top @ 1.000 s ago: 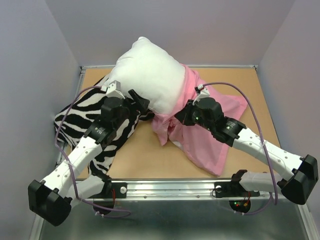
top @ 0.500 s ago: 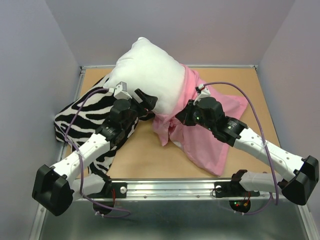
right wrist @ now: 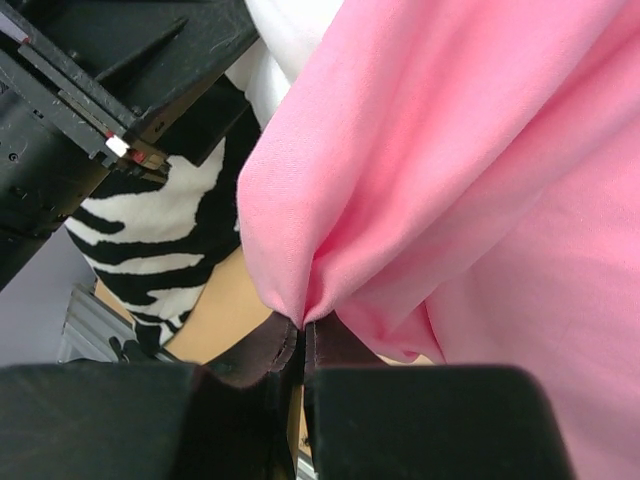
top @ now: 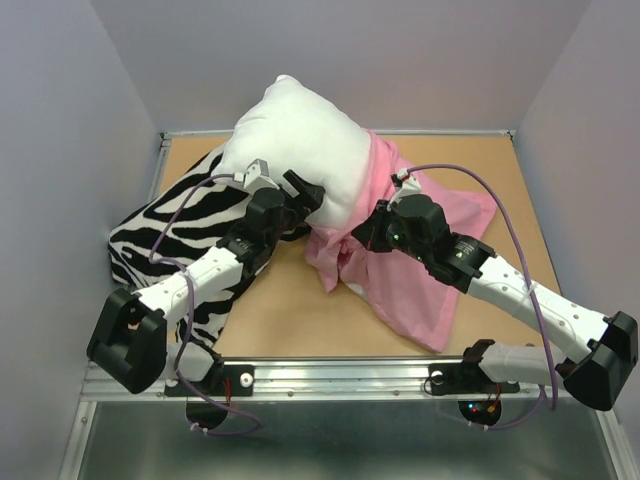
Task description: Remove the pillowcase from the pillow
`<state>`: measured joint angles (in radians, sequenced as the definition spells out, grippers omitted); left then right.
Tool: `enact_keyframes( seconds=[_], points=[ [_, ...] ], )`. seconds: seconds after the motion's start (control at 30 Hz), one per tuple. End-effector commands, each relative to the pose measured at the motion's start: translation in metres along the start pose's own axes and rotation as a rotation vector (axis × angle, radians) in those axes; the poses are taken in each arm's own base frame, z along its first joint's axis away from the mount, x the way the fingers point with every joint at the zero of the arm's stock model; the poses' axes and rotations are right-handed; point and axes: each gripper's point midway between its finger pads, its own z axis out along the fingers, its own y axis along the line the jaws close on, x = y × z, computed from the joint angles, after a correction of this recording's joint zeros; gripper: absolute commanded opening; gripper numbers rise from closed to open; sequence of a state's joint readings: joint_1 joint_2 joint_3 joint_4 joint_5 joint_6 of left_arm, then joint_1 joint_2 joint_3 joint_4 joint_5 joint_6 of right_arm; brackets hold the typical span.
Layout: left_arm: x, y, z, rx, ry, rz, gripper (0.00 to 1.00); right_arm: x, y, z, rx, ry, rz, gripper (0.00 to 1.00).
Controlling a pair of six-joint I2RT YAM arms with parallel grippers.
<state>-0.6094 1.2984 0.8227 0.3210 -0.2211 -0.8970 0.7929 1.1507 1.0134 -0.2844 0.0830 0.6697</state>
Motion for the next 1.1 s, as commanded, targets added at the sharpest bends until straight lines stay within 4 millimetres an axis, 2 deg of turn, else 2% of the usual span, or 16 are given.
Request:
enact_keyframes(
  seconds=[0.0,0.07,0.1,0.13,0.23,0.27,0.3,0.43,0.53,0.7,0.8,0.9,0.93,0.97,1.03,1.07],
  points=[
    [-0.028,-0.047,0.007,0.123,-0.090,-0.047,0.97,-0.016,0.022,-0.016,-0.081,-0.042,0.005,0.01],
    [-0.033,-0.061,0.013,0.159,-0.097,-0.027,0.52,-0.011,0.018,-0.014,-0.070,-0.036,0.002,0.01],
    [-0.035,-0.067,0.014,0.173,-0.098,-0.023,0.02,-0.010,0.015,-0.013,-0.063,-0.031,-0.002,0.01],
    [-0.041,-0.078,0.015,0.191,-0.108,-0.021,0.00,-0.008,0.013,-0.012,-0.052,-0.029,-0.005,0.03],
    [-0.059,-0.093,0.014,0.208,-0.154,0.012,0.00,0.002,-0.003,-0.009,0.008,-0.005,-0.016,0.08],
    [-0.073,-0.105,0.011,0.207,-0.179,0.019,0.00,0.002,-0.011,-0.008,0.042,-0.012,-0.018,0.09],
    [-0.083,-0.106,0.010,0.183,-0.213,0.048,0.00,0.007,-0.021,-0.009,0.082,-0.007,-0.021,0.09],
    [-0.136,-0.133,-0.006,0.158,-0.323,0.090,0.00,0.017,-0.040,-0.018,0.142,-0.009,-0.014,0.09],
    [-0.170,-0.143,-0.018,0.149,-0.402,0.099,0.00,0.021,-0.056,-0.026,0.198,-0.013,-0.015,0.09],
    [-0.225,-0.139,-0.043,0.134,-0.510,0.097,0.00,0.025,-0.077,-0.047,0.272,-0.034,-0.014,0.09],
    [-0.259,-0.124,-0.055,0.115,-0.558,0.090,0.00,0.031,-0.090,-0.053,0.314,-0.042,0.001,0.09],
    [-0.256,-0.120,-0.063,0.114,-0.542,0.110,0.00,0.040,-0.100,-0.054,0.338,-0.034,0.011,0.10],
    [-0.245,-0.112,-0.058,0.105,-0.512,0.116,0.00,0.040,-0.100,-0.053,0.339,-0.031,0.012,0.12],
    [-0.240,-0.110,-0.063,0.116,-0.500,0.114,0.00,0.040,-0.096,-0.051,0.325,-0.022,0.015,0.14],
    [-0.220,-0.101,-0.061,0.126,-0.453,0.113,0.00,0.039,-0.088,-0.048,0.300,0.000,0.008,0.19],
    [-0.199,-0.085,-0.060,0.112,-0.413,0.112,0.00,0.044,-0.082,-0.043,0.274,0.042,-0.020,0.31]
  ],
)
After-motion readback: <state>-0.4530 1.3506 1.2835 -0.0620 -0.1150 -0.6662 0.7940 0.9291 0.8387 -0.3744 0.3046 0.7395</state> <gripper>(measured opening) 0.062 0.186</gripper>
